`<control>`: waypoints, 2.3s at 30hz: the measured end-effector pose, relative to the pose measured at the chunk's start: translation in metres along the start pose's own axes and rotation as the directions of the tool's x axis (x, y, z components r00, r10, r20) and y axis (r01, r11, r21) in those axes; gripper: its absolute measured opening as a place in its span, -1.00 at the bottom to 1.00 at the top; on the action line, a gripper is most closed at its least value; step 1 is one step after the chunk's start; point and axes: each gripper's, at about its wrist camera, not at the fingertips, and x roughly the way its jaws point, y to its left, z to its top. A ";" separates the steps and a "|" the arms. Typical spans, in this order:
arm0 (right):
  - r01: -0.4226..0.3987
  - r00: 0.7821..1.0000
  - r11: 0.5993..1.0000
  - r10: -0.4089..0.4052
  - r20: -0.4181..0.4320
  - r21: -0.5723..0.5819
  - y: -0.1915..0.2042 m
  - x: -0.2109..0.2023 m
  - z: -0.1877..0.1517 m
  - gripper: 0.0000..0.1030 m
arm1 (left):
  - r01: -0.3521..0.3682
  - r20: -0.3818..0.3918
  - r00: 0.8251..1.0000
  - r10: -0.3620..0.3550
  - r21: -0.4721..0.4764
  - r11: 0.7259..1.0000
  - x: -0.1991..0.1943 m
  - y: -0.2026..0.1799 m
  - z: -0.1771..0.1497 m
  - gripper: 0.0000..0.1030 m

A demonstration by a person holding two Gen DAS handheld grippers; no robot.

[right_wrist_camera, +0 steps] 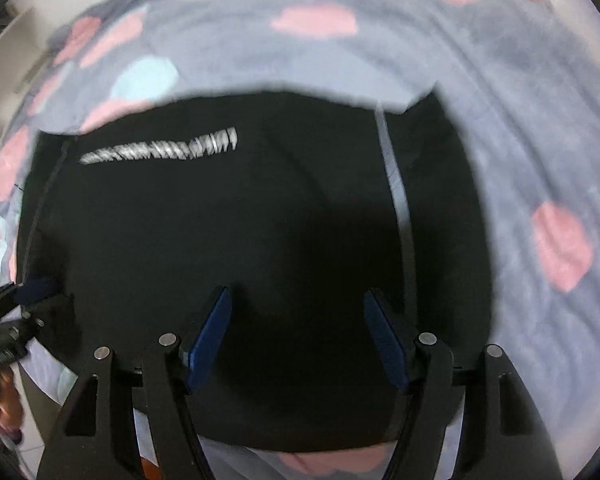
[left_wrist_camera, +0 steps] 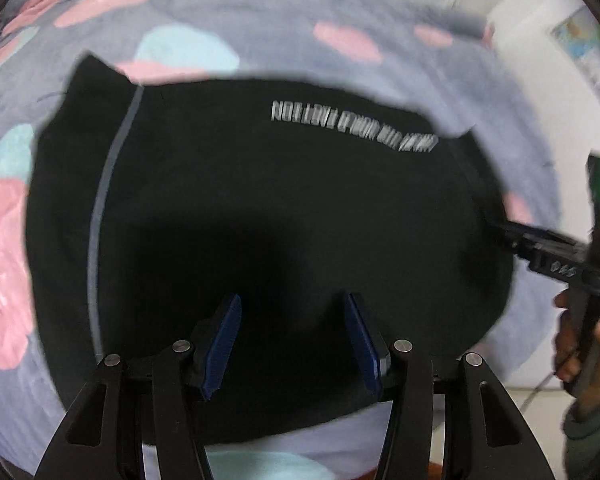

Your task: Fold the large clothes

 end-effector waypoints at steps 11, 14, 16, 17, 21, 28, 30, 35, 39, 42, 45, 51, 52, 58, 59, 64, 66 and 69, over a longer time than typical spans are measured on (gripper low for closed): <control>0.001 1.000 0.999 -0.001 -0.022 0.038 -0.008 0.004 0.002 0.40 | -0.014 -0.027 1.000 0.014 -0.007 1.000 0.003 0.006 0.003 0.07; 0.005 1.000 0.999 -0.006 0.023 0.045 -0.008 -0.025 0.004 0.40 | -0.026 0.026 0.999 0.026 0.003 1.000 -0.024 -0.003 0.003 0.08; 0.026 0.998 0.999 -0.029 0.054 0.043 -0.005 -0.049 0.004 0.40 | -0.024 0.064 0.998 0.024 0.002 1.000 -0.044 -0.007 0.005 0.08; 0.035 0.997 0.999 -0.038 0.072 0.042 -0.003 -0.062 0.004 0.40 | -0.021 0.083 0.996 0.021 0.000 1.000 -0.054 -0.009 0.006 0.08; 0.067 0.985 0.997 -0.071 0.160 0.027 0.012 -0.121 0.001 0.40 | -0.042 0.164 0.986 0.042 -0.005 0.999 -0.100 -0.018 0.004 0.08; 0.162 0.943 0.987 -0.152 0.297 -0.009 0.046 -0.203 -0.010 0.46 | -0.101 0.272 0.957 0.101 -0.014 0.995 -0.170 -0.025 0.000 0.10; 0.169 0.937 0.986 -0.158 0.311 -0.007 0.050 -0.216 -0.011 0.47 | -0.119 0.303 0.945 0.121 -0.026 0.993 -0.186 -0.029 -0.001 0.14; 0.140 0.937 0.990 -0.132 0.325 -0.002 0.062 -0.240 -0.017 0.47 | -0.173 0.363 0.916 0.172 -0.031 0.985 -0.212 -0.046 0.000 0.24; 0.123 0.936 0.992 -0.119 0.332 0.008 0.068 -0.250 -0.021 0.47 | -0.216 0.347 0.915 0.207 -0.014 0.976 -0.216 -0.056 0.005 0.27; 0.120 0.938 0.993 -0.116 0.328 0.010 0.069 -0.254 -0.022 0.47 | -0.210 0.343 0.917 0.202 -0.015 0.978 -0.219 -0.059 0.006 0.27; 0.121 0.935 0.992 -0.121 0.332 0.021 0.066 -0.256 -0.022 0.47 | -0.216 0.345 0.916 0.204 -0.004 0.976 -0.219 -0.063 0.006 0.27; 0.112 0.932 0.991 -0.129 0.338 0.070 0.055 -0.263 -0.022 0.47 | -0.223 0.350 0.914 0.205 0.011 0.975 -0.218 -0.072 0.006 0.27; 0.114 0.931 0.991 -0.133 0.340 0.075 0.053 -0.264 -0.022 0.47 | -0.222 0.349 0.915 0.204 0.012 0.975 -0.218 -0.074 0.006 0.27; 0.116 0.930 0.987 -0.146 0.337 0.108 0.042 -0.266 -0.024 0.47 | -0.232 0.342 0.916 0.212 0.019 0.973 -0.214 -0.083 0.005 0.27; 0.116 0.931 0.987 -0.146 0.333 0.109 0.041 -0.265 -0.024 0.47 | -0.234 0.341 0.916 0.214 0.018 0.972 -0.213 -0.085 0.005 0.27; 0.116 0.934 0.987 -0.147 0.327 0.113 0.039 -0.263 -0.025 0.47 | -0.247 0.337 0.914 0.226 0.021 0.969 -0.212 -0.088 0.004 0.27; 0.113 0.935 0.987 -0.144 0.324 0.112 0.039 -0.262 -0.025 0.47 | -0.254 0.333 0.913 0.235 0.016 0.967 -0.211 -0.088 0.004 0.27; 0.114 0.936 0.987 -0.144 0.322 0.110 0.039 -0.260 -0.025 0.47 | -0.255 0.326 0.915 0.239 0.009 0.967 -0.210 -0.087 0.005 0.27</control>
